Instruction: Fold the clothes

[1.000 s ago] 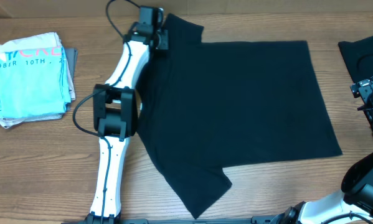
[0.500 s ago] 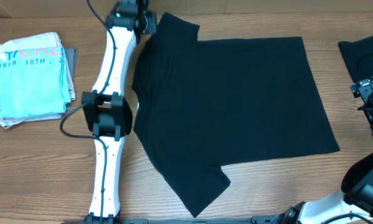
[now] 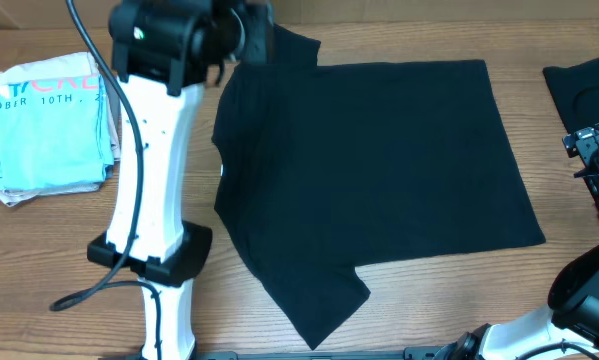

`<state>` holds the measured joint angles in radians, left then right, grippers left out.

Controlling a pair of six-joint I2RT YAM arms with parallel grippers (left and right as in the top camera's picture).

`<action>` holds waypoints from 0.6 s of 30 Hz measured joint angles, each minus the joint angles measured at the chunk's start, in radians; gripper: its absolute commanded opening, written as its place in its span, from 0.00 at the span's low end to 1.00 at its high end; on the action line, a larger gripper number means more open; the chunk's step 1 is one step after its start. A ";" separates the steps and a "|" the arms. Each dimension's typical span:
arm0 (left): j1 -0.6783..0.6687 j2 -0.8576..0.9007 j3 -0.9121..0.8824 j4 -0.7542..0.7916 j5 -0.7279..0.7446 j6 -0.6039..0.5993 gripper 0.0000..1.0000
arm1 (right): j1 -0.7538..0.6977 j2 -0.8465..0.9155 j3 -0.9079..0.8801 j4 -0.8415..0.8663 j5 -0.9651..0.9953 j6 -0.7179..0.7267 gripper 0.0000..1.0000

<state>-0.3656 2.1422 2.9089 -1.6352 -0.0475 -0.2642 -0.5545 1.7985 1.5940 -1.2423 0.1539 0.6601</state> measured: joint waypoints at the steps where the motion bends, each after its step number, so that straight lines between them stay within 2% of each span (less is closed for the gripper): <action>1: -0.019 -0.006 -0.001 -0.035 -0.010 -0.003 0.60 | 0.000 0.000 0.000 0.000 0.000 0.000 1.00; 6: -0.117 -0.037 -0.023 -0.052 -0.003 -0.007 0.61 | 0.000 0.000 0.000 0.000 0.000 0.000 1.00; 10: -0.217 -0.097 -0.055 -0.051 0.016 -0.007 0.67 | 0.000 0.000 0.000 0.000 0.000 0.000 1.00; 15: -0.321 -0.230 -0.163 -0.052 0.029 -0.023 0.74 | 0.000 0.000 0.000 0.000 0.000 0.000 1.00; 18: -0.340 -0.303 -0.253 -0.052 0.033 -0.039 0.73 | 0.000 0.000 0.000 0.000 0.000 0.000 1.00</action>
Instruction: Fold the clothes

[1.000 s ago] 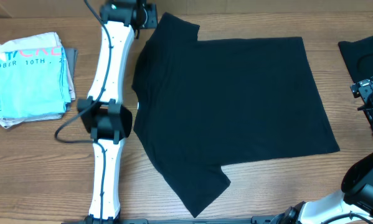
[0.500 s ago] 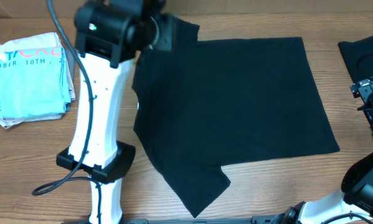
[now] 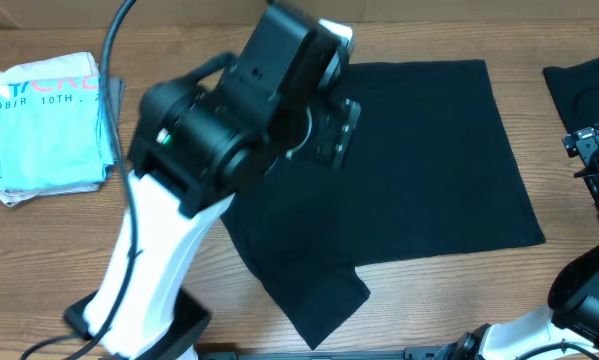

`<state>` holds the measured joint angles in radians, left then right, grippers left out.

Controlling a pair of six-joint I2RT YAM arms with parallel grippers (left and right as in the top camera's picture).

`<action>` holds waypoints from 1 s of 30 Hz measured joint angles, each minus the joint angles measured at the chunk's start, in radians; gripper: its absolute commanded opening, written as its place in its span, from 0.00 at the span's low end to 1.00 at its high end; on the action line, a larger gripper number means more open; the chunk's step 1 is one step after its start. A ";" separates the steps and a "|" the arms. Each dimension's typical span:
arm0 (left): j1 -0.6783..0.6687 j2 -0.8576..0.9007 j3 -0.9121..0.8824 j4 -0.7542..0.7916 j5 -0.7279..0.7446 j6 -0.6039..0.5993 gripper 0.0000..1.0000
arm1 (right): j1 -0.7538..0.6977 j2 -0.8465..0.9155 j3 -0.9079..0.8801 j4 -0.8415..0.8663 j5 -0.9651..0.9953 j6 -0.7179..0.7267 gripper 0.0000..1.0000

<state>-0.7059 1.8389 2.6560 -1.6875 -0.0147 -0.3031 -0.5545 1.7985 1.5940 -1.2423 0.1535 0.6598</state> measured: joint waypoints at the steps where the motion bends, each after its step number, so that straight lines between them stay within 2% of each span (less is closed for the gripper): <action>1: -0.001 -0.023 -0.037 0.000 0.000 -0.011 0.73 | 0.000 0.000 0.000 0.000 0.000 0.000 1.00; 8: -0.001 -0.075 -0.355 0.006 0.003 -0.077 0.72 | 0.000 0.000 0.000 0.000 -0.014 0.000 1.00; 15: -0.001 -0.064 -0.619 0.109 0.003 -0.100 0.73 | 0.000 0.000 0.000 -0.096 -0.132 -0.010 1.00; 16: -0.001 -0.064 -0.641 0.114 0.003 -0.103 0.74 | 0.000 0.000 0.000 -0.098 -0.140 -0.021 0.98; 18: -0.001 -0.064 -0.698 0.144 0.003 -0.110 0.74 | 0.000 0.000 0.000 -0.122 -0.149 -0.048 0.84; 20: 0.001 -0.064 -0.726 0.164 0.003 -0.111 0.74 | 0.000 0.000 0.000 -0.132 -0.150 -0.061 0.77; 21: 0.002 -0.064 -0.744 0.175 0.002 -0.114 0.74 | 0.000 0.000 -0.005 -0.131 -0.150 -0.082 0.67; 22: 0.003 -0.064 -0.763 0.190 0.000 -0.120 0.74 | 0.000 0.000 -0.015 -0.122 -0.150 -0.098 0.62; 26: 0.029 -0.064 -0.836 0.229 -0.018 -0.154 0.74 | -0.002 0.000 -0.103 -0.059 -0.150 -0.119 0.51; 30: 0.060 -0.064 -0.870 0.248 -0.028 -0.169 0.74 | -0.014 0.000 -0.232 0.041 -0.150 -0.126 0.49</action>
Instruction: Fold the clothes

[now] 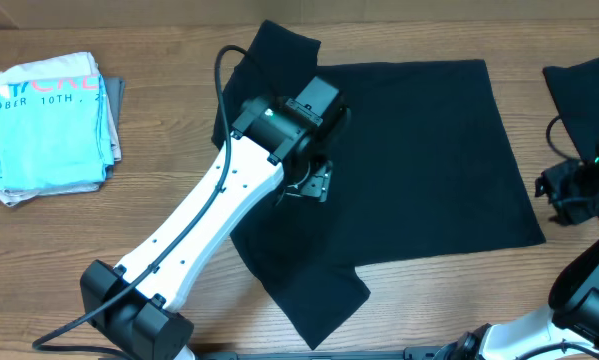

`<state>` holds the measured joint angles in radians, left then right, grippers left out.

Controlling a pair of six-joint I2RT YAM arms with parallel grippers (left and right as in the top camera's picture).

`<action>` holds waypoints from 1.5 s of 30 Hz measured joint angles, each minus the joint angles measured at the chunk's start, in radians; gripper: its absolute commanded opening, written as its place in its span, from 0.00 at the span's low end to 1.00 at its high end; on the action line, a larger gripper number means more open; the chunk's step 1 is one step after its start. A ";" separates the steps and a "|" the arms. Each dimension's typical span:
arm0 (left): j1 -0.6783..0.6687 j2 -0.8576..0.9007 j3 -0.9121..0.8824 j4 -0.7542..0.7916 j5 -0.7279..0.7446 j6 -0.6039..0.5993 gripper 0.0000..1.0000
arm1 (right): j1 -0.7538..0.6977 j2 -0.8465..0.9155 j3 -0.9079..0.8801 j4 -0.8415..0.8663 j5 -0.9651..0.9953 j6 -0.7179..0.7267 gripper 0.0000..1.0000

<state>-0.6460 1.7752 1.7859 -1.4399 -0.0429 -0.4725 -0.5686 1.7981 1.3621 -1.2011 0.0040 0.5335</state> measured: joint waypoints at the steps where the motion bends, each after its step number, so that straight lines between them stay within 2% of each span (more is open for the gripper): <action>1: 0.010 0.000 -0.002 0.000 -0.003 0.000 0.74 | -0.009 0.000 -0.034 0.029 0.000 0.000 0.49; 6: 0.056 0.000 -0.003 0.001 -0.023 -0.001 0.74 | -0.063 0.000 -0.145 0.125 0.001 -0.013 0.49; 12: 0.184 0.000 -0.003 0.002 -0.009 0.001 0.73 | -0.088 0.000 -0.189 0.174 0.000 -0.020 0.49; 18: 0.296 0.000 -0.004 0.018 0.035 0.019 0.74 | -0.088 0.000 -0.257 0.256 0.000 -0.029 0.55; 23: 0.312 0.000 -0.004 0.023 0.063 0.038 0.75 | -0.088 0.000 -0.293 0.289 0.000 -0.043 0.59; 26: 0.312 0.000 -0.005 0.023 0.069 0.039 0.76 | -0.088 0.000 -0.299 0.299 0.000 -0.048 0.65; 33: 0.325 0.000 -0.049 0.040 0.077 0.050 0.76 | -0.088 0.000 -0.325 0.348 0.000 -0.056 0.66; 36: 0.337 0.000 -0.086 0.056 0.077 0.053 0.75 | -0.088 0.000 -0.328 0.356 0.003 -0.058 0.60; 39: 0.342 0.000 -0.114 0.061 0.077 0.054 0.75 | -0.088 -0.003 -0.332 0.364 0.008 -0.063 0.44; 42: 0.342 0.000 -0.139 0.069 0.077 0.061 0.76 | -0.088 -0.005 -0.335 0.369 0.010 -0.063 0.41; 45: 0.342 0.000 -0.171 0.076 0.080 0.064 0.76 | -0.088 -0.006 -0.336 0.370 0.010 -0.065 0.33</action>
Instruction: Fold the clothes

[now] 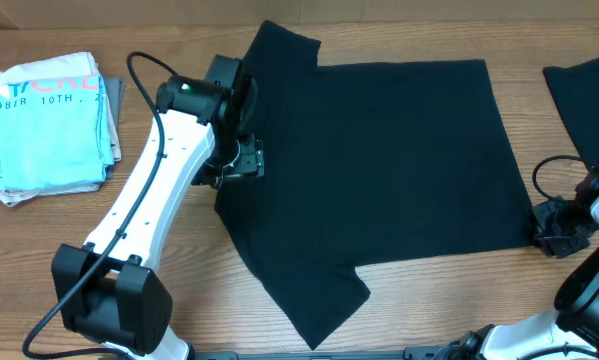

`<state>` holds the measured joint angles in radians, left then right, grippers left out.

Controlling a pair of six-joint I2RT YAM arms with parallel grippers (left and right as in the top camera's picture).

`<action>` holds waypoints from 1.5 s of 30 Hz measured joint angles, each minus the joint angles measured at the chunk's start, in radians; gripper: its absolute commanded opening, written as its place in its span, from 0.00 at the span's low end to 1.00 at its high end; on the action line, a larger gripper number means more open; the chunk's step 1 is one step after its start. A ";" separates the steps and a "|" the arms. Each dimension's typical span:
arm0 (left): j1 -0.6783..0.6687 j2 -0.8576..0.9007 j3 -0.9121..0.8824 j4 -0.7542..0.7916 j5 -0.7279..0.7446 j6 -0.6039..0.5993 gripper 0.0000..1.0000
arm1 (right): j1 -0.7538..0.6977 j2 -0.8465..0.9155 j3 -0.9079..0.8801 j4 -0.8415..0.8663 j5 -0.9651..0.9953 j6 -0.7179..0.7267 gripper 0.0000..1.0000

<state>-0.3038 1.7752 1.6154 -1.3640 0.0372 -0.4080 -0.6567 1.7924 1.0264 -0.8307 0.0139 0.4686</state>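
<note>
A black T-shirt [389, 170] lies spread flat on the wooden table, one sleeve pointing to the far left [284, 45] and the other to the near left [319, 300]. My left gripper [241, 160] is low at the shirt's left edge, by the collar. My right gripper [551, 233] sits at the shirt's near right corner. From overhead the jaws of neither gripper can be made out.
A folded light-blue shirt stack [49, 120] rests at the far left of the table. Another black garment [589, 95] lies at the far right edge. The left arm's base [114, 305] stands near the front left, with a cable looping over the arm.
My left gripper has moved from over the shirt's left-middle out to its left edge. My right gripper has moved nearer and down to the shirt's near right corner.
My left arm first stood upright by the far left sleeve, with the right arm off at the table's right edge. Then the left arm was over the shirt, then low over its left-middle as the right gripper came in. Now both sit at opposite edges.
</note>
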 measured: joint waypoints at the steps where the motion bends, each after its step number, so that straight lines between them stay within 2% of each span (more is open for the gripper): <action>1: 0.000 0.000 -0.013 0.003 0.005 0.000 0.76 | 0.000 0.000 0.000 0.001 0.000 0.000 0.29; 3: 0.000 0.000 -0.037 0.008 0.014 0.003 0.77 | 0.000 0.000 0.000 0.001 -0.003 -0.001 0.25; 8: 0.000 0.000 -0.101 0.047 0.043 0.019 0.78 | 0.000 0.000 0.000 0.002 -0.006 0.002 0.25; 9: 0.000 0.000 -0.113 0.060 0.051 0.019 0.90 | 0.000 0.000 0.000 0.002 -0.007 0.002 0.24; 10: 0.000 0.000 -0.123 0.069 0.058 0.025 1.00 | 0.000 0.000 0.000 0.002 -0.007 0.002 0.18; 12: 0.000 0.000 -0.151 0.095 0.085 0.021 1.00 | 0.000 0.000 0.000 0.003 -0.013 0.000 0.10; 14: 0.000 0.000 -0.178 0.111 0.115 0.023 0.95 | 0.001 0.000 0.000 0.007 -0.022 -0.002 0.04; 16: 0.000 0.000 -0.209 0.122 0.146 0.023 0.90 | 0.002 0.000 0.000 0.008 -0.026 0.002 0.04; 18: 0.000 0.000 -0.242 0.123 0.180 0.023 0.89 | 0.002 -0.001 0.000 0.008 -0.031 0.003 0.04; 21: -0.008 0.000 -0.286 0.119 0.214 0.023 0.79 | 0.002 -0.001 0.000 0.008 -0.033 0.002 0.04; 23: -0.028 0.000 -0.314 0.119 0.225 0.023 0.76 | 0.002 -0.001 -0.001 0.008 -0.033 0.002 0.04; 32: -0.286 0.000 -0.349 0.124 0.243 0.002 0.76 | 0.002 -0.001 -0.001 0.008 -0.033 0.002 0.07; 39: -0.481 0.000 -0.352 0.113 0.201 -0.086 0.78 | 0.002 -0.001 -0.001 0.009 -0.034 0.003 0.07; 45: -0.575 0.000 -0.389 0.146 0.195 -0.162 0.80 | 0.002 -0.001 -0.001 0.009 -0.034 0.003 0.07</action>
<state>-0.8787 1.7752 1.2263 -1.2175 0.2325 -0.5697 -0.6548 1.7916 1.0252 -0.8215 -0.0196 0.4713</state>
